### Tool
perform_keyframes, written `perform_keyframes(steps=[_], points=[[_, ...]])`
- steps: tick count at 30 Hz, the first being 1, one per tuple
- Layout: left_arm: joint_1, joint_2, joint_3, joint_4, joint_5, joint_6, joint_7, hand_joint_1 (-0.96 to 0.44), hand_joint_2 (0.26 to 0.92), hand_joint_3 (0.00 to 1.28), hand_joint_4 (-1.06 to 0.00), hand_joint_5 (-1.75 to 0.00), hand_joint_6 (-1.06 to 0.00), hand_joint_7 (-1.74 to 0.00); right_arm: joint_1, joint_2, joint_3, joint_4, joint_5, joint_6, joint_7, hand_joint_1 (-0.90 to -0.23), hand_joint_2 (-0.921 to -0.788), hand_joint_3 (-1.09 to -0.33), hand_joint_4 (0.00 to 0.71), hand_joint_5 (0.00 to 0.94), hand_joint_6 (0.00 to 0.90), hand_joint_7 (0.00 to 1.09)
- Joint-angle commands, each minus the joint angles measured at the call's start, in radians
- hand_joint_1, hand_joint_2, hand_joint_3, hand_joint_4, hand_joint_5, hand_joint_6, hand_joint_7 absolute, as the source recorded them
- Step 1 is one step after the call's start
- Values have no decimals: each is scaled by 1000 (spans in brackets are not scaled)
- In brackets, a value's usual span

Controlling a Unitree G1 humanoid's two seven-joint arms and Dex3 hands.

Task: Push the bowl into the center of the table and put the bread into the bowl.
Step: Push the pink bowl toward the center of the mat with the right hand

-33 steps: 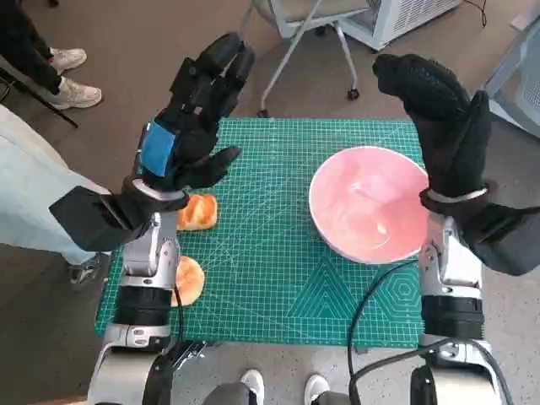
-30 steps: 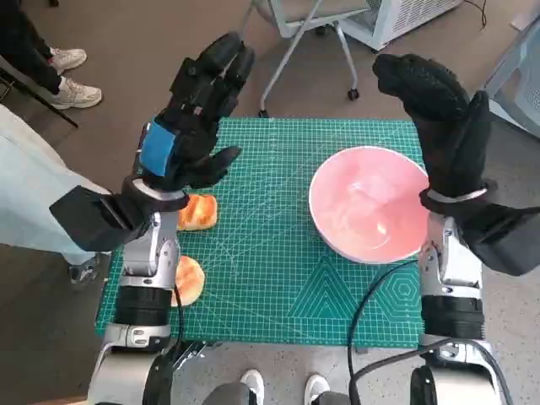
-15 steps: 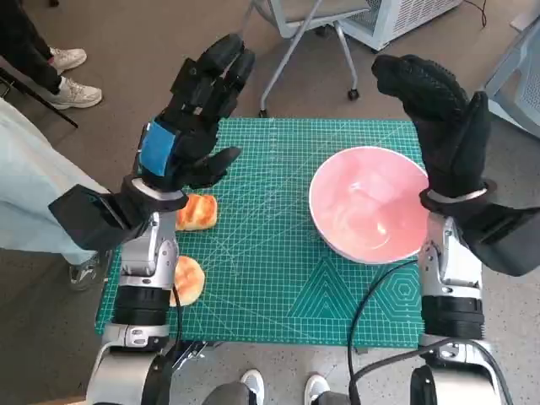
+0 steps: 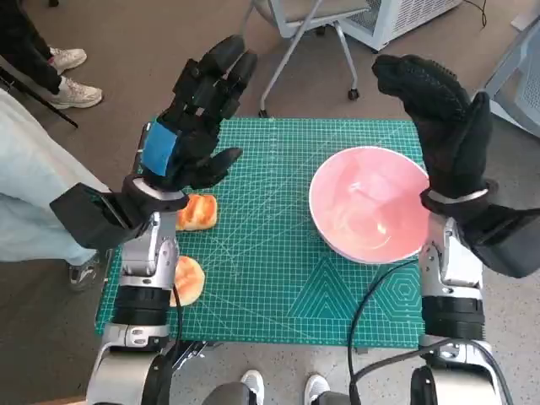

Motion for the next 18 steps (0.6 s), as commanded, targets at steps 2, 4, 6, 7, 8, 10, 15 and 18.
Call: perform_keyframes(steps=[2,4,6,7,8,10,15,18], points=[[-7,-2,-4,-8,-5,10,-4,-581,921,295,-136,-1,1,-487,29,-9,-3,-3,0,10,12,-669,-921,-687,151,2,9,530],[-5,-2,-5,-10,-3,9,-3,-578,921,294,-137,-1,1,-490,30,-10,-3,-2,2,8,13,-662,-921,-688,151,1,9,529],[-5,-1,-7,-10,-1,9,-2,-574,921,292,-137,-1,1,-494,32,-10,-4,-2,3,7,14,-655,-921,-689,151,1,9,528],[-5,-1,-7,-11,1,7,-1,-574,921,292,-137,-1,1,-495,32,-11,-4,-1,4,6,15,-653,-921,-690,151,1,10,527],[-5,0,-7,-9,2,6,-2,-573,921,292,-137,-1,1,-496,32,-14,-6,1,5,4,16,-653,-921,-689,151,1,10,527],[-4,-1,-9,-11,4,5,-1,-573,921,293,-137,-1,1,-497,34,-18,-9,0,8,4,19,-652,-921,-689,152,2,11,527],[-1,-1,-8,-9,4,4,4,-576,921,295,-137,-2,1,-498,24,-64,-54,67,37,-18,59,-657,-921,-670,165,3,48,473],[2,-2,-7,-10,2,5,6,-578,921,295,-137,-2,1,-499,-3,-109,-103,203,45,-73,82,-664,-921,-653,178,3,94,395]])
